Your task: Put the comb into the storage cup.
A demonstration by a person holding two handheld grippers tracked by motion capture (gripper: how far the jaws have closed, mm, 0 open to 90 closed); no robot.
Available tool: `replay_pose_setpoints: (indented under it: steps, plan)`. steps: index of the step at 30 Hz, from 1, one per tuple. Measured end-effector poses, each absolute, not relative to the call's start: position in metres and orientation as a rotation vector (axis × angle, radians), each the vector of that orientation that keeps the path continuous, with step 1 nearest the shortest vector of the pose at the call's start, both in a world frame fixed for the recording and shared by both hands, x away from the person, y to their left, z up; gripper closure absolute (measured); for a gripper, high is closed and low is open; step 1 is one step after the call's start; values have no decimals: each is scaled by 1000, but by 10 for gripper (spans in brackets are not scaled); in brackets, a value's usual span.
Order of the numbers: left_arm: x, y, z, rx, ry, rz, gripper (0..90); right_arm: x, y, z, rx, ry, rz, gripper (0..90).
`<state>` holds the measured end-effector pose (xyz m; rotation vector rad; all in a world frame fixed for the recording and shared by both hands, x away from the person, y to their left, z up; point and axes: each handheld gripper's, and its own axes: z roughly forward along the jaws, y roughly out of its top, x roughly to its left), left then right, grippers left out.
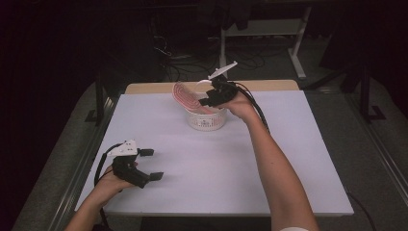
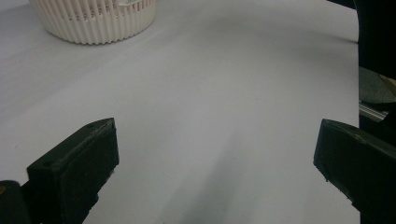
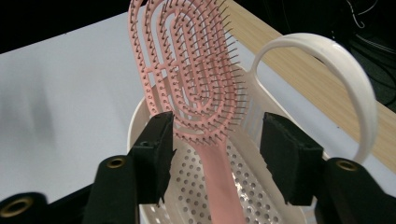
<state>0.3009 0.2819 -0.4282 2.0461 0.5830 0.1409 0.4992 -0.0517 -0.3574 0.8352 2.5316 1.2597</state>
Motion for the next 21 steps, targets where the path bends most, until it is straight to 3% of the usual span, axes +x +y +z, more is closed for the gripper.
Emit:
replay_pose_setpoints:
  steps: [10, 21]
  plan:
    - [301, 282, -428, 2048, 592, 145, 0, 489, -69, -344, 868, 2495, 1290, 308]
    - [299, 282, -429, 2046, 597, 148, 0, 471, -91, -350, 926, 2476, 1286, 216]
